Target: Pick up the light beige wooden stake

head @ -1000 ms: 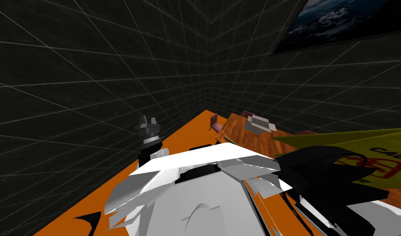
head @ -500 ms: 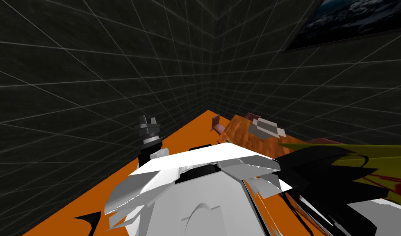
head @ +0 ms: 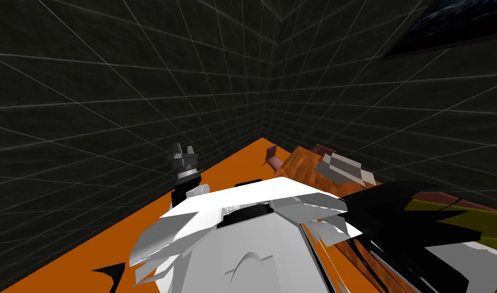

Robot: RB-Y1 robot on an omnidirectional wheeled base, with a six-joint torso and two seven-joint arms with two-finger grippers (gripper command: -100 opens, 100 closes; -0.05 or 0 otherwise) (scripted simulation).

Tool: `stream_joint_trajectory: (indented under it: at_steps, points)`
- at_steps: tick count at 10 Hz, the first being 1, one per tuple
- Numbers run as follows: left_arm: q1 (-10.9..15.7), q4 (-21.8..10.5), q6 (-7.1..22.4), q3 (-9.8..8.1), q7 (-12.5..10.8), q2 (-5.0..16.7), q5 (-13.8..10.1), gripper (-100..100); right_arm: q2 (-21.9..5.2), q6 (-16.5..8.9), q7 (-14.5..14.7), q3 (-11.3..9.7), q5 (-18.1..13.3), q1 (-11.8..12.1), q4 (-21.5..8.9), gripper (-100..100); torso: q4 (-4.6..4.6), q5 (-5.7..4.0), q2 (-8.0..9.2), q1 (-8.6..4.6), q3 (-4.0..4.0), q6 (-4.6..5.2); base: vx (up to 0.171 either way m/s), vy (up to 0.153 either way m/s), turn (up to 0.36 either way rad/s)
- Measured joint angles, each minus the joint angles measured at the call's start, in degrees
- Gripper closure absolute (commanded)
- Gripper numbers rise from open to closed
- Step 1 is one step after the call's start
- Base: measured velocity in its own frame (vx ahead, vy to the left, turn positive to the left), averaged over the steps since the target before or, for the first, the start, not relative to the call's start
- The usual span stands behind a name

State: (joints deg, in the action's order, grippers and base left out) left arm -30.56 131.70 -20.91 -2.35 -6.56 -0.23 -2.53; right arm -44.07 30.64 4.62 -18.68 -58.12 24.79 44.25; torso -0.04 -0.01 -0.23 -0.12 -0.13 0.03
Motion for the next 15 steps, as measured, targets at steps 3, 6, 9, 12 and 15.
stream_joint_trajectory:
  at_steps: [3,6,9,12,15]
  points:
    - [-0.01,0.00,0.00,-0.01,0.00,0.00,0.00,0,-1.19,-0.60,-0.84,-2.92,-4.24,-1.98,-5.00,-100,0.00,-0.01,0.01,0.00,0.00,0.05,0.048,-0.039,0.142]
    - [0.00,0.00,0.00,0.00,0.00,0.00,0.00,0,-1.41,-0.31,-1.30,-6.13,-7.94,-3.93,-8.97,-100,0.01,-0.01,0.05,0.02,0.03,0.03,0.034,-0.037,0.140]
    - [0.00,0.00,0.00,0.00,0.00,0.00,0.00,0,0.39,0.10,0.16,-7.49,-9.63,-5.99,-13.52,-100,0.02,0.01,0.11,0.13,0.06,0.04,0.021,-0.020,0.101]
    - [-0.01,0.00,0.00,0.00,0.00,0.00,0.00,0,0.88,-0.23,-1.52,-9.89,-11.83,-6.46,-13.65,0,0.03,0.02,0.16,0.15,0.08,0.08,0.009,-0.013,0.062]
    - [0.02,0.00,0.00,0.01,0.00,0.00,0.00,0,2.27,-1.40,-1.41,-9.96,-9.56,-5.40,-13.92,-100,0.09,0.01,0.43,0.08,0.24,0.00,-0.066,-0.034,0.347]
